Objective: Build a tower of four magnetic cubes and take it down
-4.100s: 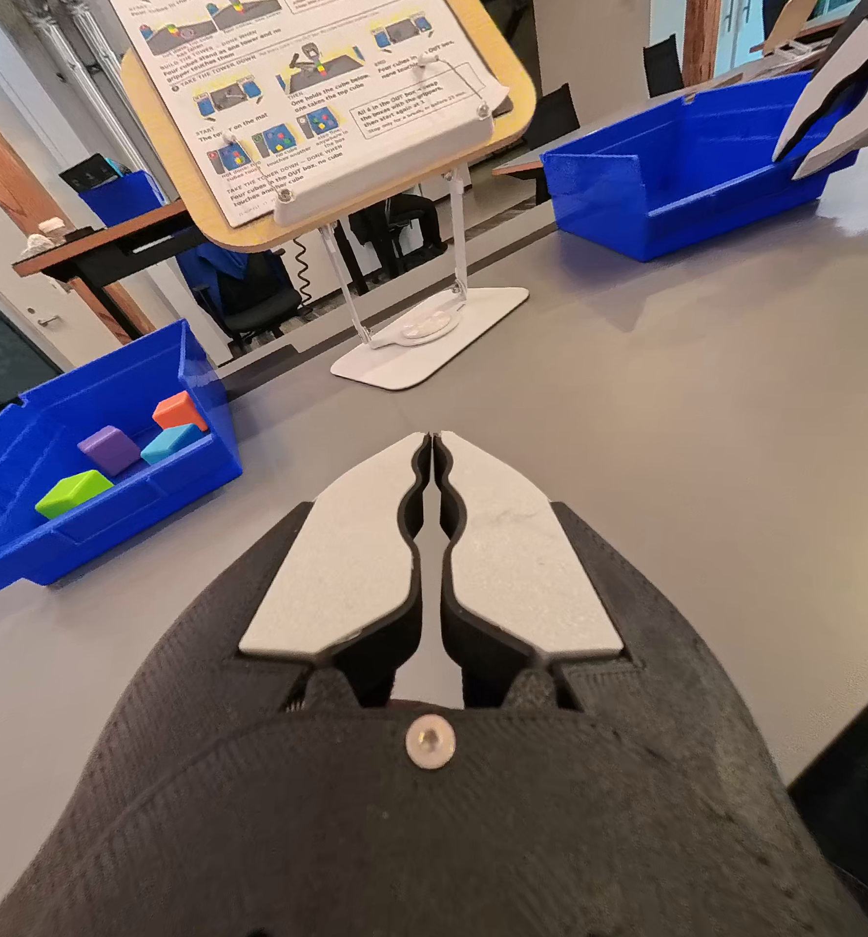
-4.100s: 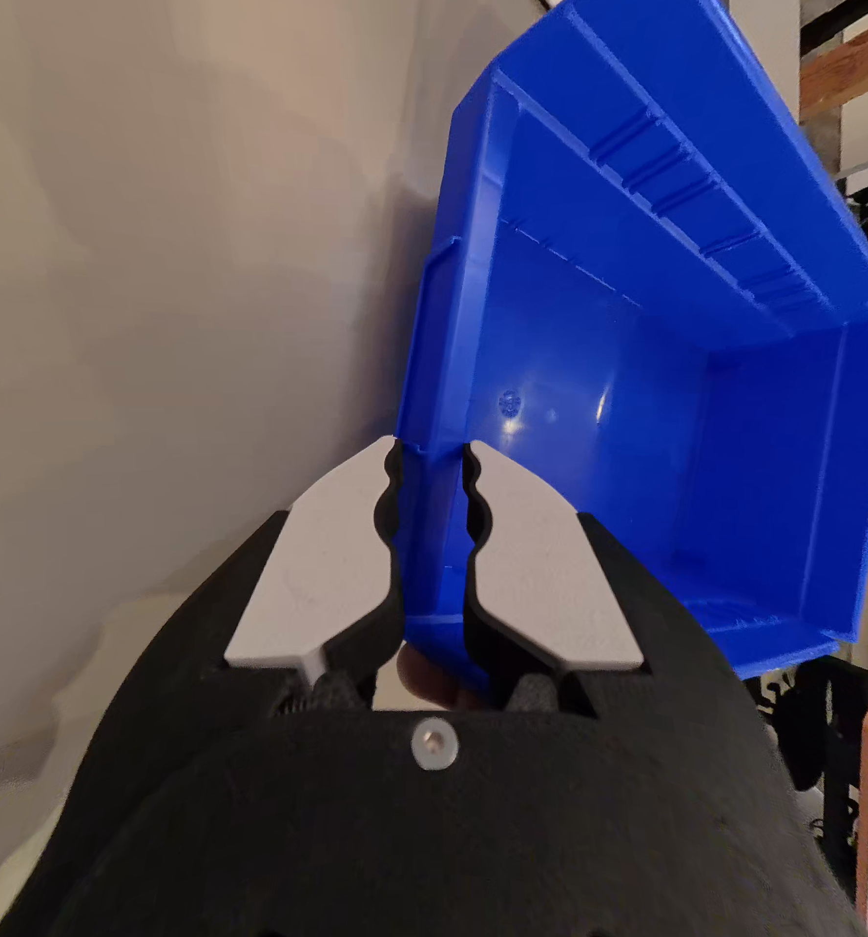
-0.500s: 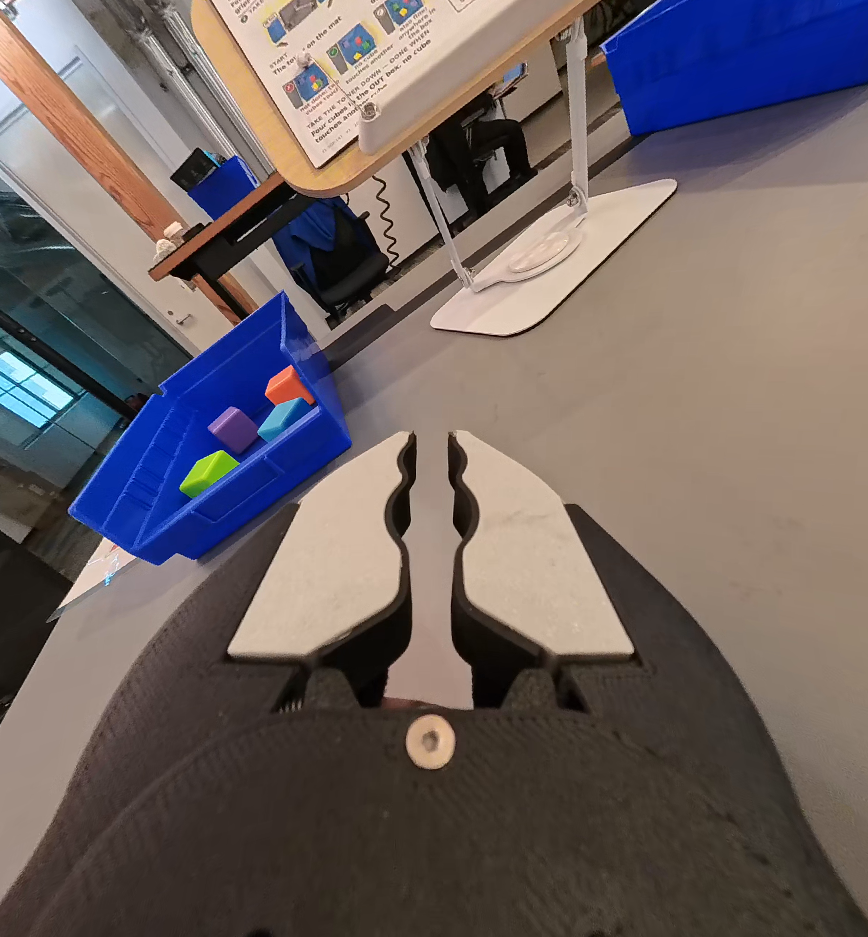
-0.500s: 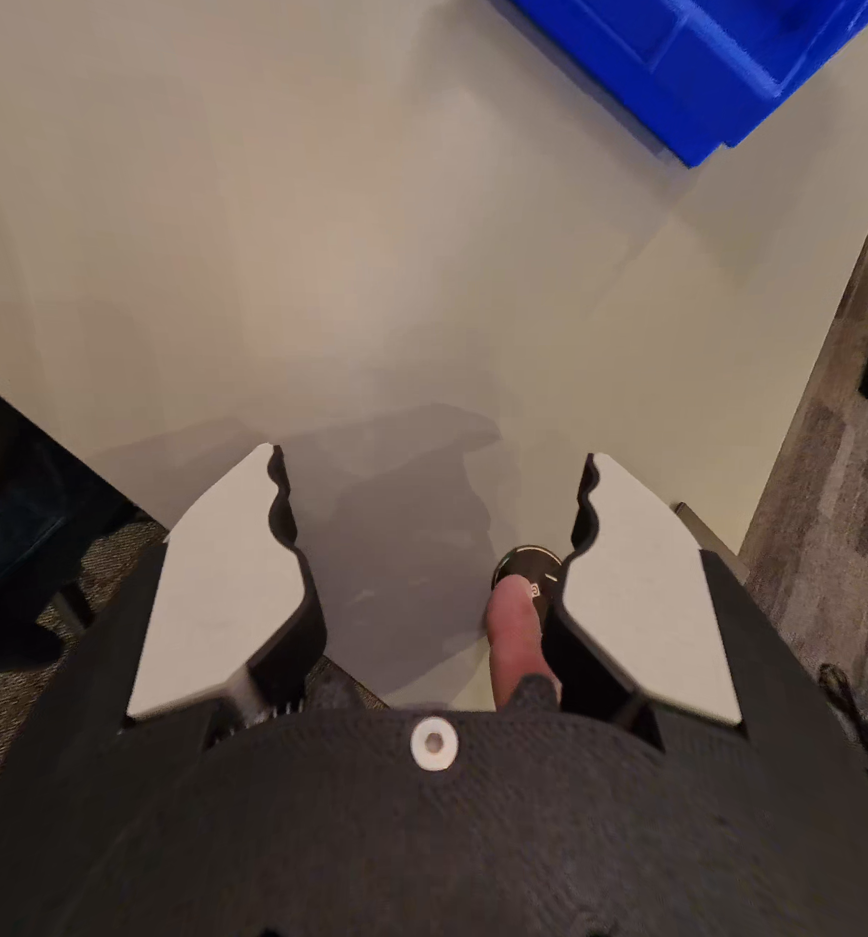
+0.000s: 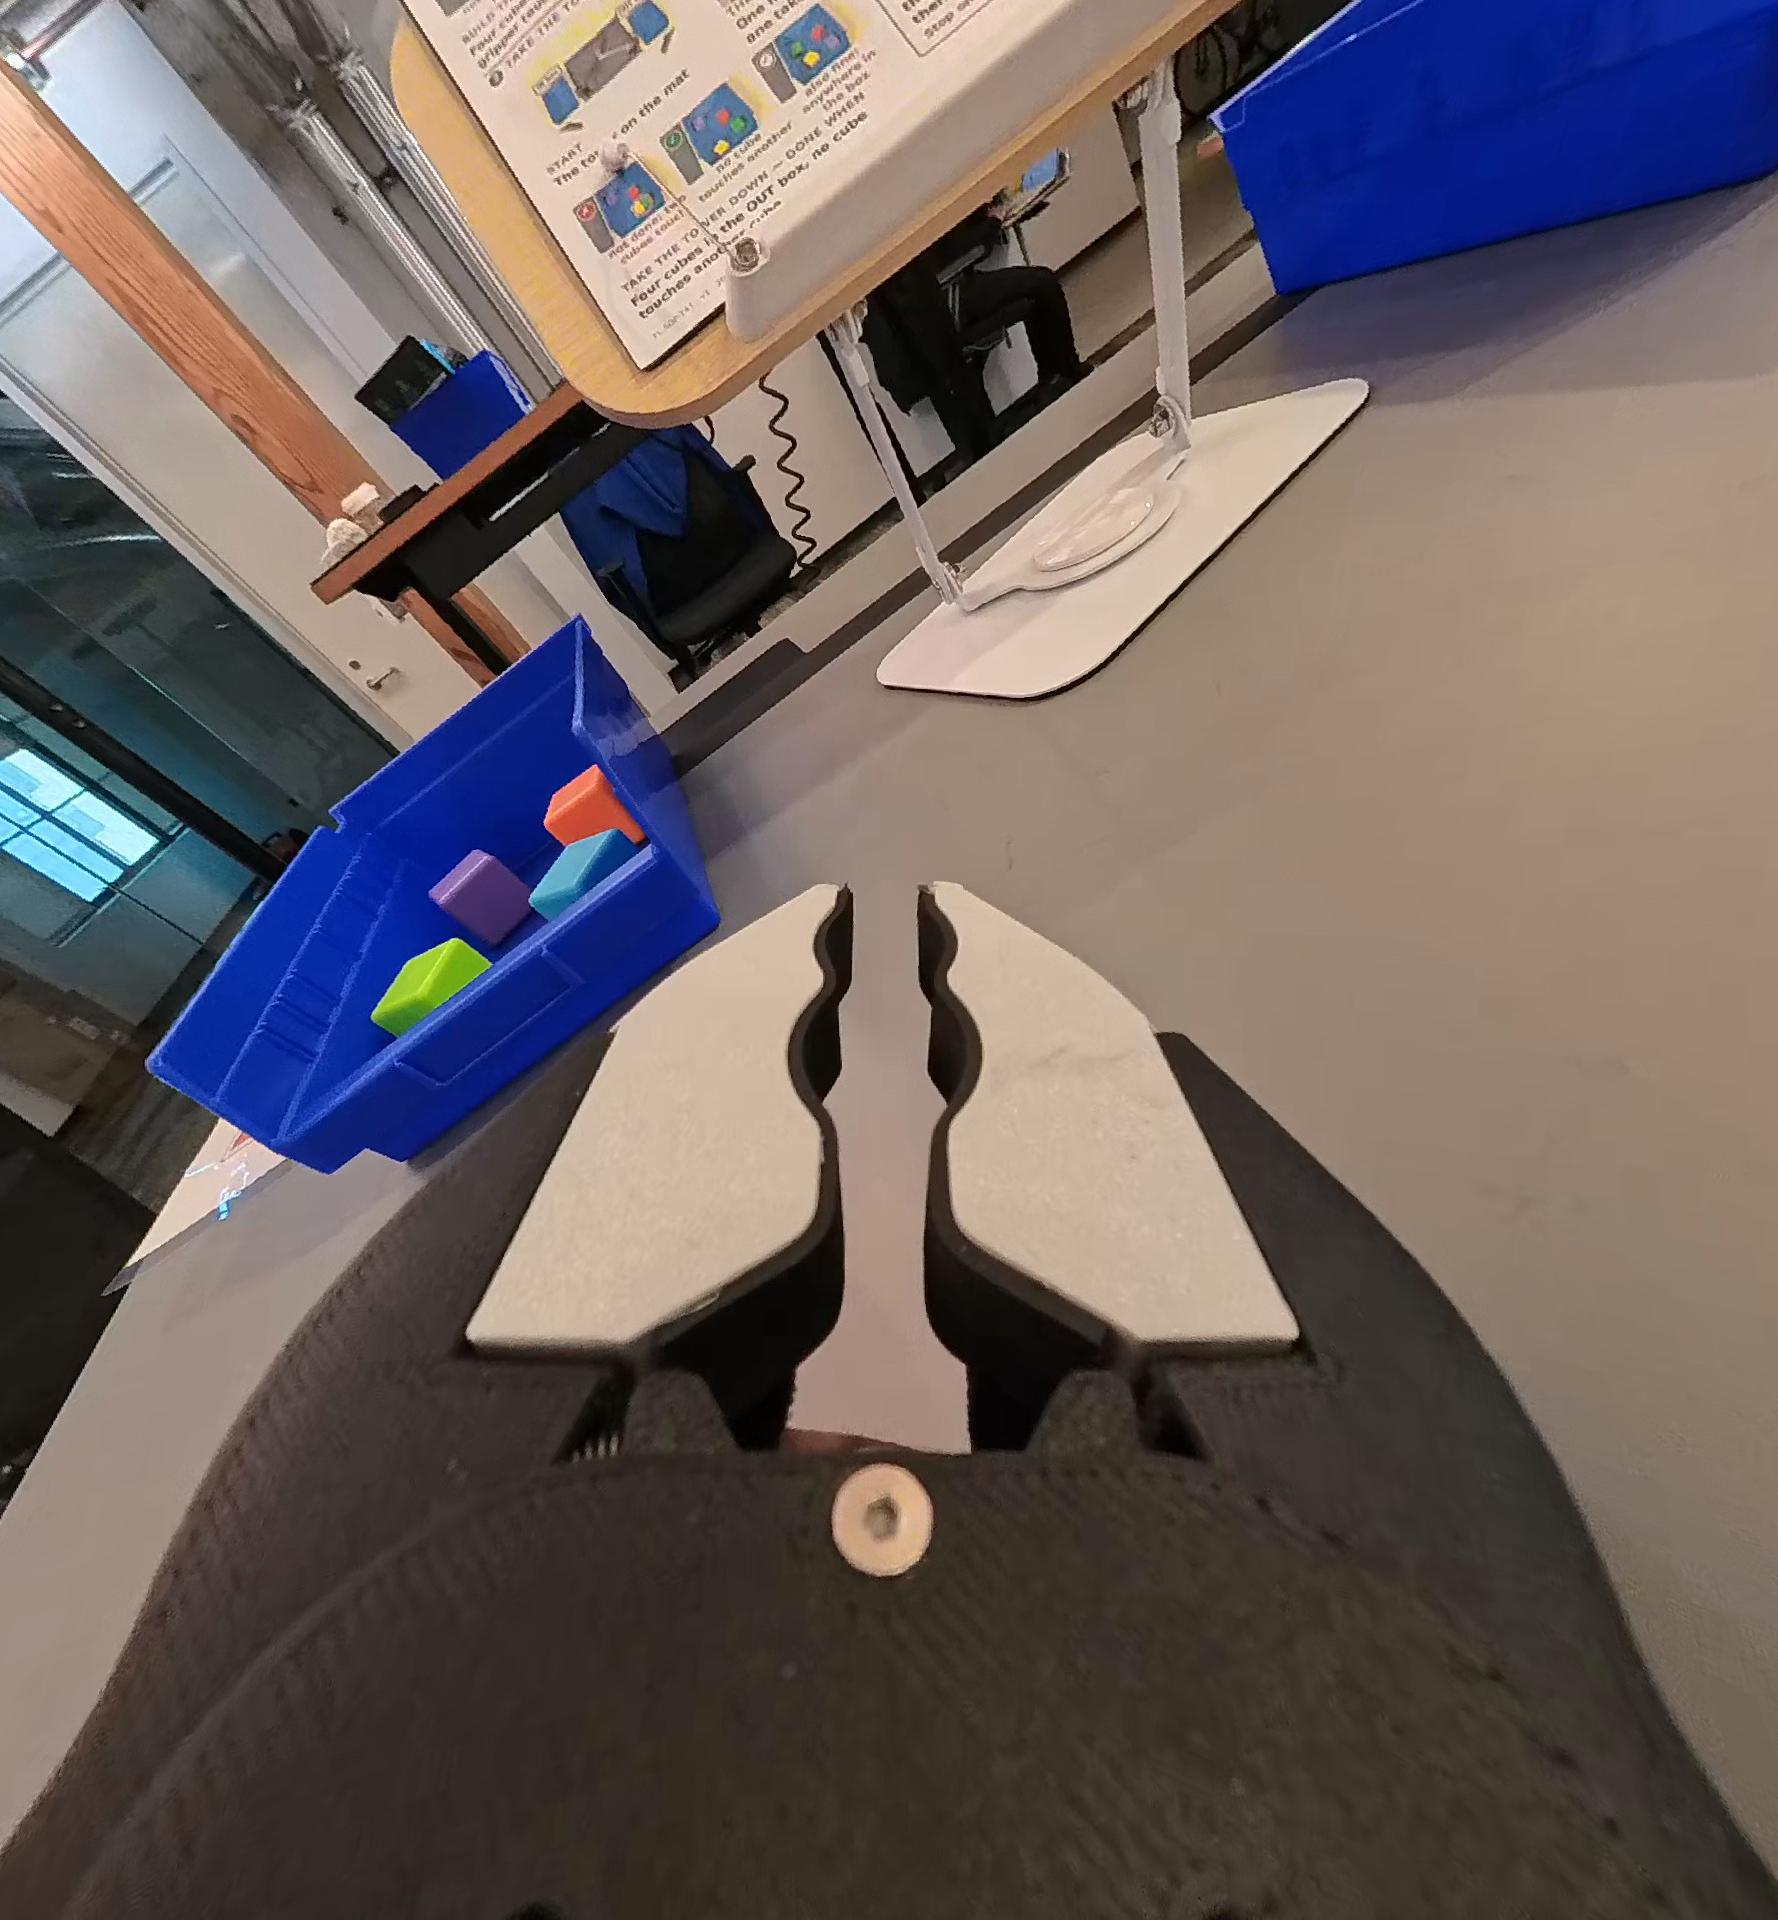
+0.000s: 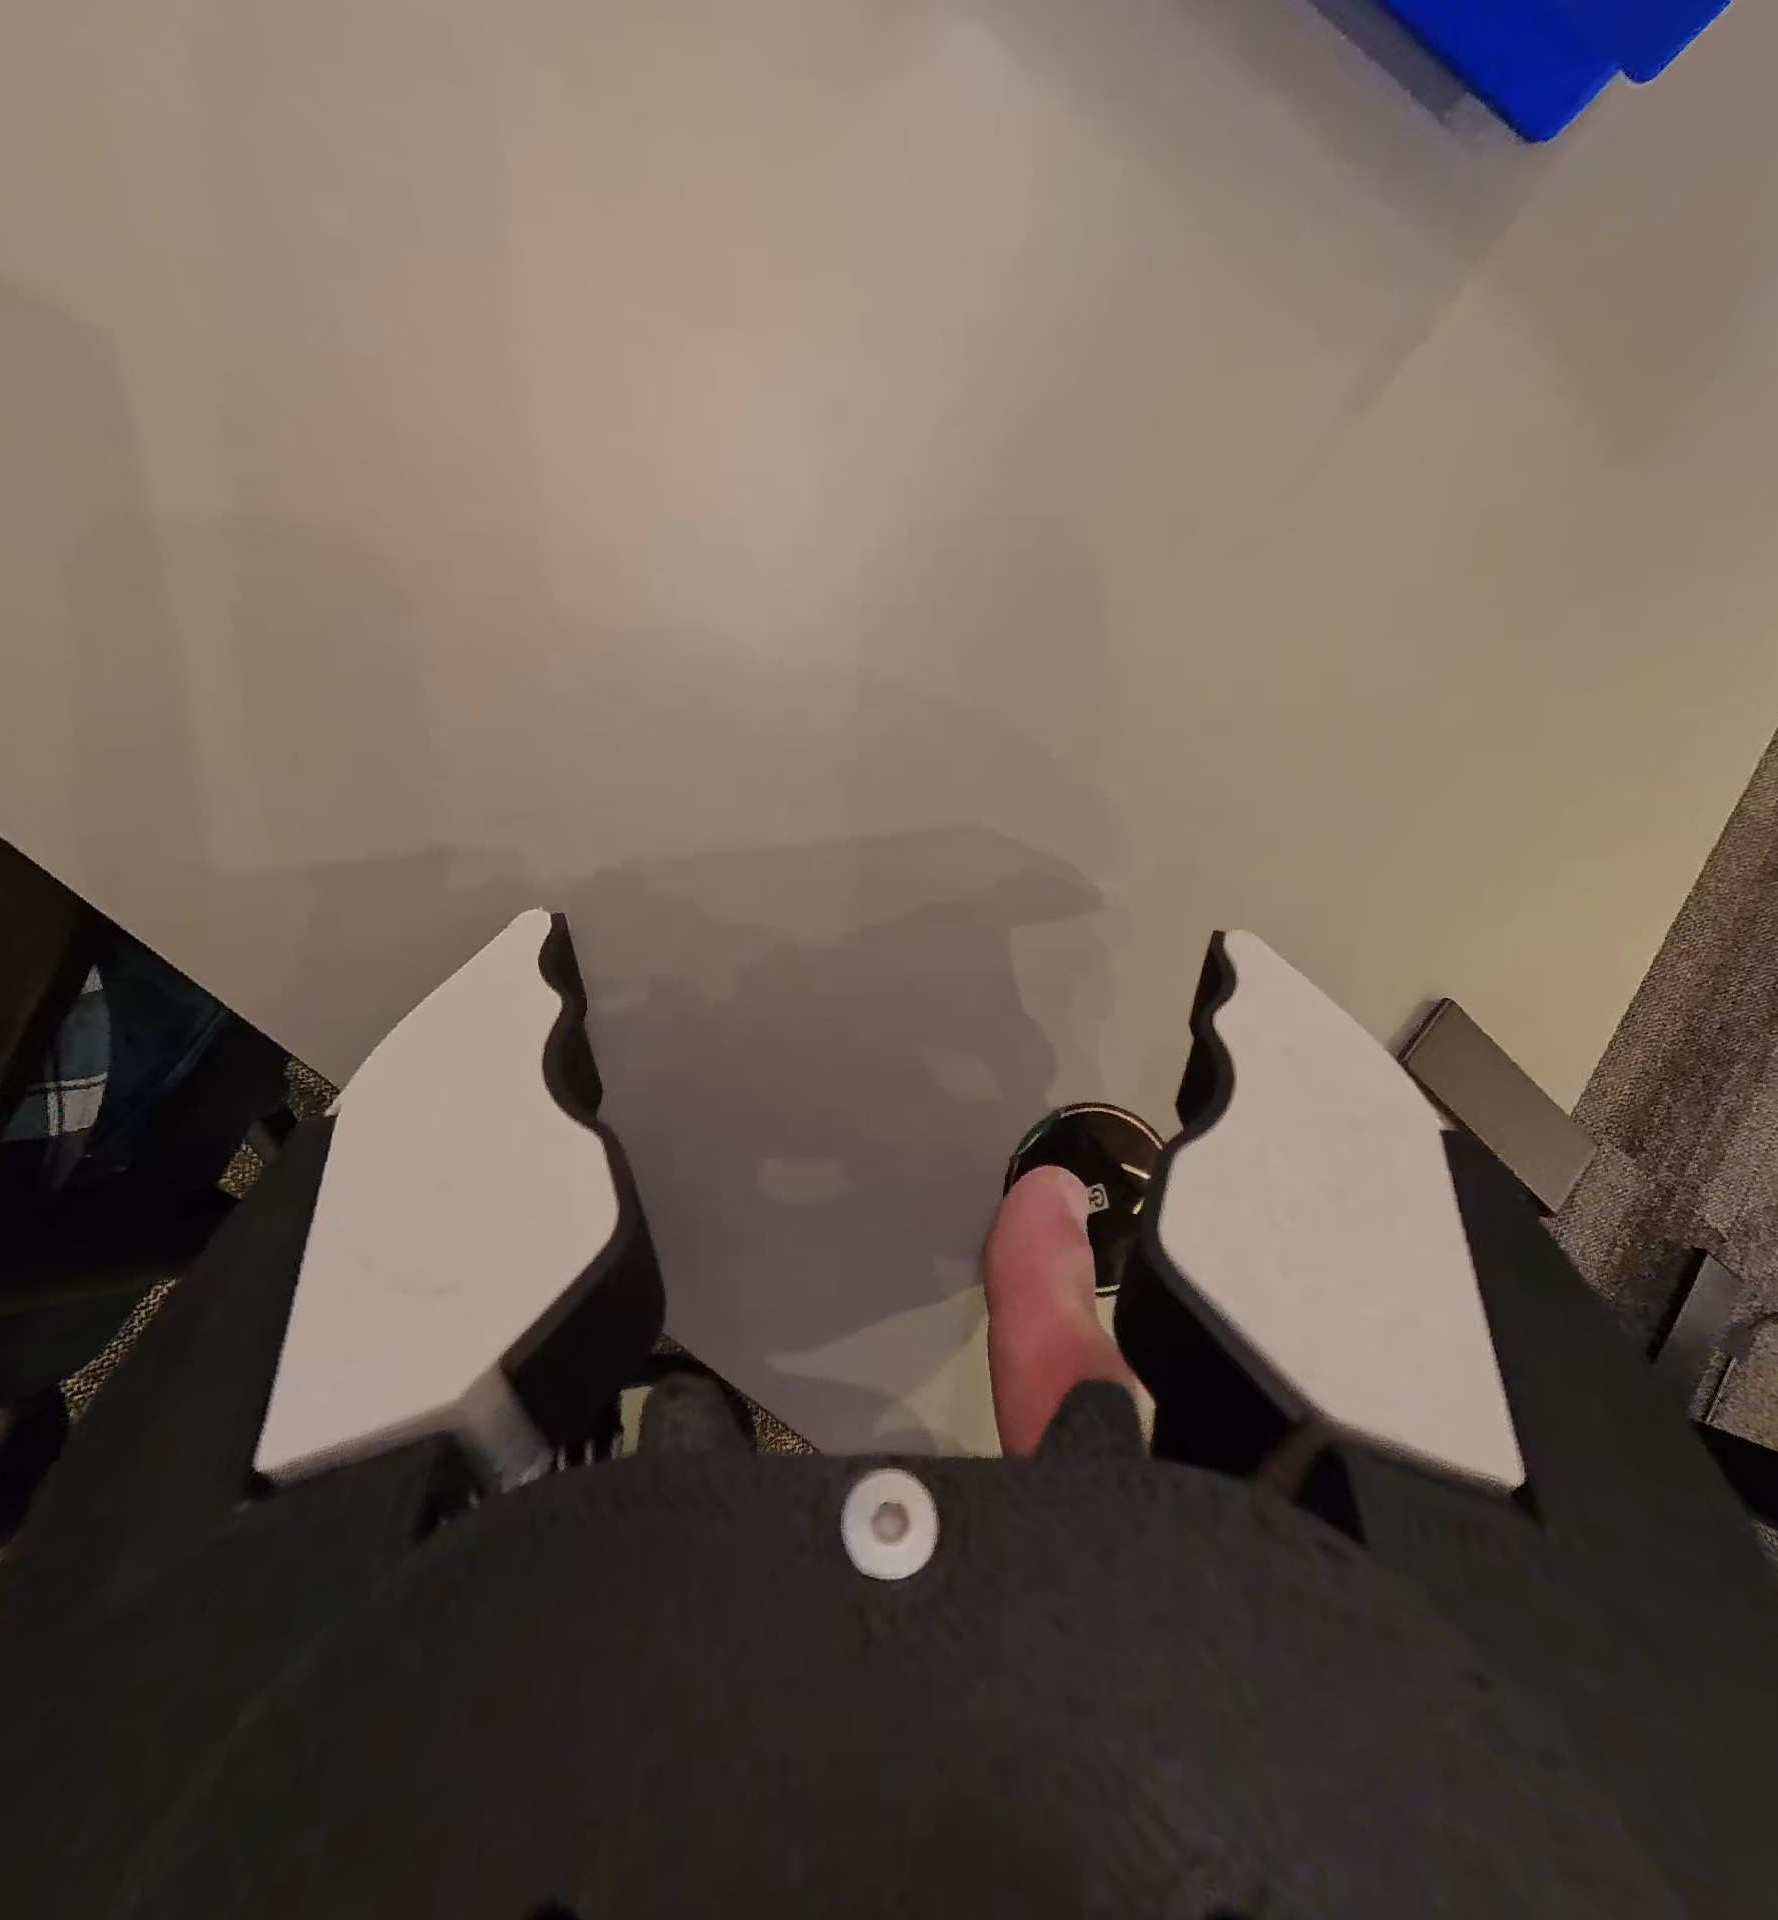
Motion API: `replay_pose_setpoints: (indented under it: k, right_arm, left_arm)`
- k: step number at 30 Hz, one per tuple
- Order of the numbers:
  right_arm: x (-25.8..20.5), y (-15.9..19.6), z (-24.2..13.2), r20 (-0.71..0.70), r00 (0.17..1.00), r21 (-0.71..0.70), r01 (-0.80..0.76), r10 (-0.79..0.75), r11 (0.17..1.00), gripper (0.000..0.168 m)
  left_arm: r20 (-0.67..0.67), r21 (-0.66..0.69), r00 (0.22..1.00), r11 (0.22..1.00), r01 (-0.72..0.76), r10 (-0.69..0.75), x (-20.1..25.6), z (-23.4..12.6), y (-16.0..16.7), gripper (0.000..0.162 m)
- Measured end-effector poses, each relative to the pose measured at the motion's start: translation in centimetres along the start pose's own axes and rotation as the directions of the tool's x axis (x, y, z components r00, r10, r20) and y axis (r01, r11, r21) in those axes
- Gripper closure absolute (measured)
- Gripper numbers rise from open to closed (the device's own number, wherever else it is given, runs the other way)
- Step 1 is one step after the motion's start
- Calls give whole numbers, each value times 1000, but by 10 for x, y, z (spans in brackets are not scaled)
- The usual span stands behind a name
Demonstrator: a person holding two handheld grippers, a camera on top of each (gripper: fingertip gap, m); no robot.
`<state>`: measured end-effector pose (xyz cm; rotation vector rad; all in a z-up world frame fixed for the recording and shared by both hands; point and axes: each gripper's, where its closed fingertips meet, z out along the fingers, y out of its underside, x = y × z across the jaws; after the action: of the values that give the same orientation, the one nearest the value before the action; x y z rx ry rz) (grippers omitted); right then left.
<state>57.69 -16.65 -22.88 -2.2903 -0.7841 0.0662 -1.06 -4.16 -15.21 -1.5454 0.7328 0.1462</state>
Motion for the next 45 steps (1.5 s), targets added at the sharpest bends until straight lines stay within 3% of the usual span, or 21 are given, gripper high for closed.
replay_pose_setpoints:
  k: [4,11,21,45]
  right_arm:
    - [-2,-9,-4,-25,996,76,87,-86,993,62]
    - [-2,-11,-4,-6,998,130,61,-60,990,53]
    - [5,-2,-1,19,998,81,-61,60,995,49]
    - [3,11,8,52,995,48,-84,82,995,57]
  left_arm:
    - [-5,9,1000,1000,2,-2,0,-1,-4,151]
    - [-6,-5,1000,1000,-22,22,1,0,-5,151]
    - [10,-18,1000,1000,-23,23,-1,1,-4,151]
    - [12,-17,1000,1000,-15,15,5,4,8,151]
